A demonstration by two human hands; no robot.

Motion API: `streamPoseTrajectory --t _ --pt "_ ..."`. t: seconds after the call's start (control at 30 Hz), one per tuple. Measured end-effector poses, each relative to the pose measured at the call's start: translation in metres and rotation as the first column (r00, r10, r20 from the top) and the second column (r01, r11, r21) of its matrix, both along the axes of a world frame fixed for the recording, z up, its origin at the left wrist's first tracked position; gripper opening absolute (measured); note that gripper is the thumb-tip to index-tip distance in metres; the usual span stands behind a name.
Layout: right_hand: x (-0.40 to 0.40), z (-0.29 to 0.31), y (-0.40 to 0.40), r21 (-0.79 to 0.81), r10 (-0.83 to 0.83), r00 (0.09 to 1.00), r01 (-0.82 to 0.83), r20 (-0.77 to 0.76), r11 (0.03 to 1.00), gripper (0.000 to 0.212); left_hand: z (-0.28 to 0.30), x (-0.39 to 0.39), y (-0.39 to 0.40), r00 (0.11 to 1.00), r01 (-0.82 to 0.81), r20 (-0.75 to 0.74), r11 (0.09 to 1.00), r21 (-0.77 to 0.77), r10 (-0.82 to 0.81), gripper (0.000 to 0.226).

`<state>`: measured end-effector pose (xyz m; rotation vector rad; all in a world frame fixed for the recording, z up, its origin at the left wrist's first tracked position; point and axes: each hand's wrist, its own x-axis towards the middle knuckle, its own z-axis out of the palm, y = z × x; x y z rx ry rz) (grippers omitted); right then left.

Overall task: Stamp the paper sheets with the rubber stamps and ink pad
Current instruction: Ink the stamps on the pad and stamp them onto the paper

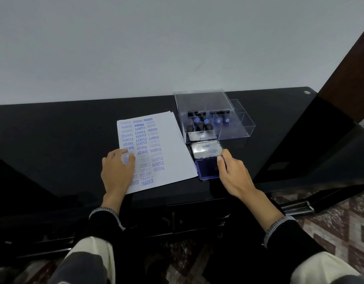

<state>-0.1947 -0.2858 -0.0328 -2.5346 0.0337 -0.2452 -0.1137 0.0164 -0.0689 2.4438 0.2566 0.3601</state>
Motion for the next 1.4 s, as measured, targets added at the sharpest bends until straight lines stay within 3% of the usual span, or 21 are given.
streamPoseTrajectory --t 0.2,0.5,0.83,1.03,1.2,1.4 --pt "0.004 0.006 -0.003 -0.06 0.004 0.997 -0.009 -0.077 0.998 0.013 -0.001 0.001 0.001 1.0 -0.003 0.001 1.0 -0.001 0.003 0.033" --pt "0.0 0.011 -0.001 -0.094 0.005 0.991 -0.018 -0.135 0.995 0.016 -0.002 0.0 0.002 1.0 0.005 0.005 1.0 0.015 -0.005 0.031" --pt "0.002 0.008 0.003 -0.056 0.031 0.995 -0.036 -0.095 0.998 0.011 -0.004 0.0 0.001 1.0 0.005 0.007 0.999 0.031 -0.006 0.029" --pt "-0.003 -0.003 0.005 -0.152 0.008 1.0 -0.01 -0.018 0.988 0.011 -0.004 -0.001 0.001 1.0 0.009 0.007 0.999 0.033 -0.009 0.029" --pt "-0.002 -0.005 0.004 -0.098 0.017 1.0 -0.017 -0.006 0.995 0.007 -0.005 -0.001 0.002 1.0 0.013 0.006 0.999 0.03 -0.013 0.028" --pt "0.013 -0.001 -0.001 -0.096 0.022 0.999 -0.025 -0.031 0.995 0.016 -0.005 -0.002 0.003 0.999 0.0 0.042 0.996 -0.085 0.003 0.027"
